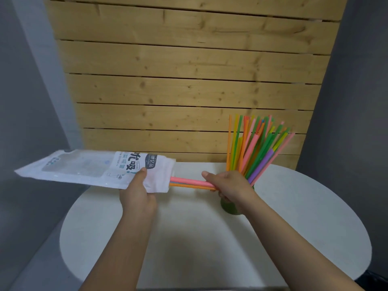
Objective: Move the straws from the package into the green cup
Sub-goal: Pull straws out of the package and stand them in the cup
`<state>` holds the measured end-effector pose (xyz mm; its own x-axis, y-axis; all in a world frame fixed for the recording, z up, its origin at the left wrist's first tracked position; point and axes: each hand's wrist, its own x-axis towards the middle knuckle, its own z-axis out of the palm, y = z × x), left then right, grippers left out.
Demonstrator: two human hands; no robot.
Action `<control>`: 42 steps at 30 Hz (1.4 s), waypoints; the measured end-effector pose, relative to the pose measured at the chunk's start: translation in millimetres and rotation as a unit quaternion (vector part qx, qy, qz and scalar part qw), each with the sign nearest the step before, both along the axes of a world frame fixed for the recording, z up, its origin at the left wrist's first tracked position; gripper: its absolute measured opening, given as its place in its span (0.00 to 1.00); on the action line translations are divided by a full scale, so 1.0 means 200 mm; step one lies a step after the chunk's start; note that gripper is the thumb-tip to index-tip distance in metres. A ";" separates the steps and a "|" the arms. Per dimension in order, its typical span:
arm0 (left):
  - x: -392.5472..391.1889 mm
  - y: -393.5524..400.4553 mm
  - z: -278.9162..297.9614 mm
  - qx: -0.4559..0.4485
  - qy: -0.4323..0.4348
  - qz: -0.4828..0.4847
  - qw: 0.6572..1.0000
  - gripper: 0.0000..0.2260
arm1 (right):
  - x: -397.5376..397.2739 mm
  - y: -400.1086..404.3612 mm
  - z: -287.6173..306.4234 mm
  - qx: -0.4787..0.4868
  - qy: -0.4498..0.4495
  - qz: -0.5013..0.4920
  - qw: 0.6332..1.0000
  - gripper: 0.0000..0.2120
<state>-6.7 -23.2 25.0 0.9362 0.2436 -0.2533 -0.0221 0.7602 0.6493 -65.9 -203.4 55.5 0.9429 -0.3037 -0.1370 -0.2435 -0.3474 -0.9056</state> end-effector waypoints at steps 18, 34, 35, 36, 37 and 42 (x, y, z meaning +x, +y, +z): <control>-0.07 -0.15 -0.04 -0.039 0.019 -0.068 0.997 0.21 | 0.06 0.11 -0.01 0.346 -0.141 -0.057 0.926 0.17; -0.07 -0.14 -0.05 -0.048 0.031 -0.038 0.998 0.20 | -0.05 -0.31 0.38 -0.098 -0.273 -0.210 0.934 0.22; -0.07 -0.15 -0.05 -0.048 0.032 -0.040 0.998 0.20 | -0.06 -0.32 0.40 -0.114 -0.280 -0.215 0.929 0.22; -0.07 -0.15 -0.05 -0.047 0.034 -0.042 0.997 0.20 | -0.07 -0.32 0.42 -0.124 -0.289 -0.218 0.924 0.22; -0.07 -0.14 -0.05 -0.046 0.037 -0.045 0.997 0.19 | -0.08 -0.33 0.43 -0.131 -0.297 -0.221 0.920 0.22; -0.07 -0.14 -0.05 -0.039 0.042 -0.050 0.997 0.18 | -0.09 -0.34 0.47 -0.188 -0.291 -0.226 0.910 0.22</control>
<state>-21.3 -50.4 14.1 0.9294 0.1272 -0.3464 0.1078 0.8041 0.5846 -84.6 -271.5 149.3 0.5892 -0.6005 0.5406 0.0448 -0.6437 -0.7640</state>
